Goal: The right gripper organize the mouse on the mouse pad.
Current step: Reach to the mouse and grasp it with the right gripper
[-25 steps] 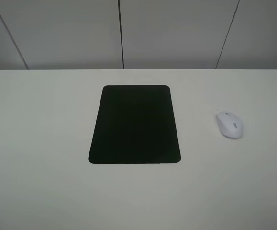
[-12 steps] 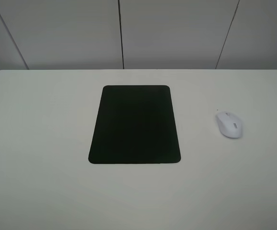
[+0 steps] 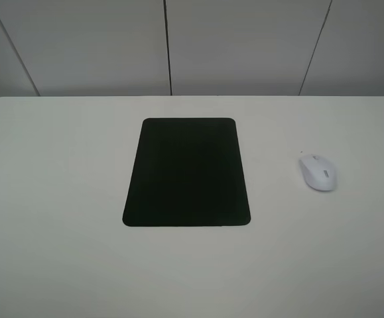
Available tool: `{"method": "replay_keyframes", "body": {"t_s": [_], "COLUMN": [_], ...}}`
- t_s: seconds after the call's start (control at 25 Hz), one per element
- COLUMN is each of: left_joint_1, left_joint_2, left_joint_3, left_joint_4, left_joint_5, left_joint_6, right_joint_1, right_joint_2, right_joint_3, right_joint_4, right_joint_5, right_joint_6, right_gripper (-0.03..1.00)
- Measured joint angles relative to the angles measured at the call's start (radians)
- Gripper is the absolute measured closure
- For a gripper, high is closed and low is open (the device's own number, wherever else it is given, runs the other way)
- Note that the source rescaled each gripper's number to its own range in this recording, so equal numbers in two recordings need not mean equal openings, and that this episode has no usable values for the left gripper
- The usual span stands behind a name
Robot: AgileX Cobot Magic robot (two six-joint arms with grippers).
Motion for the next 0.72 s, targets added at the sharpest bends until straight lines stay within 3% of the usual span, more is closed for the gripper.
{"method": "replay_keyframes", "body": {"t_s": [0.24, 0.44, 0.72], "left_joint_1": [0.000, 0.000, 0.000], "left_joint_2": [0.000, 0.000, 0.000], "left_joint_3": [0.000, 0.000, 0.000], "left_joint_4": [0.000, 0.000, 0.000], "left_joint_5": [0.000, 0.000, 0.000], "left_joint_6": [0.000, 0.000, 0.000], "right_joint_1": [0.000, 0.000, 0.000], "right_joint_2": [0.203, 0.400, 0.672], "right_joint_3": [-0.086, -0.137, -0.180], "right_joint_4": [0.000, 0.000, 0.064], "right_joint_5": [-0.045, -0.151, -0.242], "right_joint_6": [0.000, 0.000, 0.000], "right_gripper": [0.27, 0.27, 0.27]}}
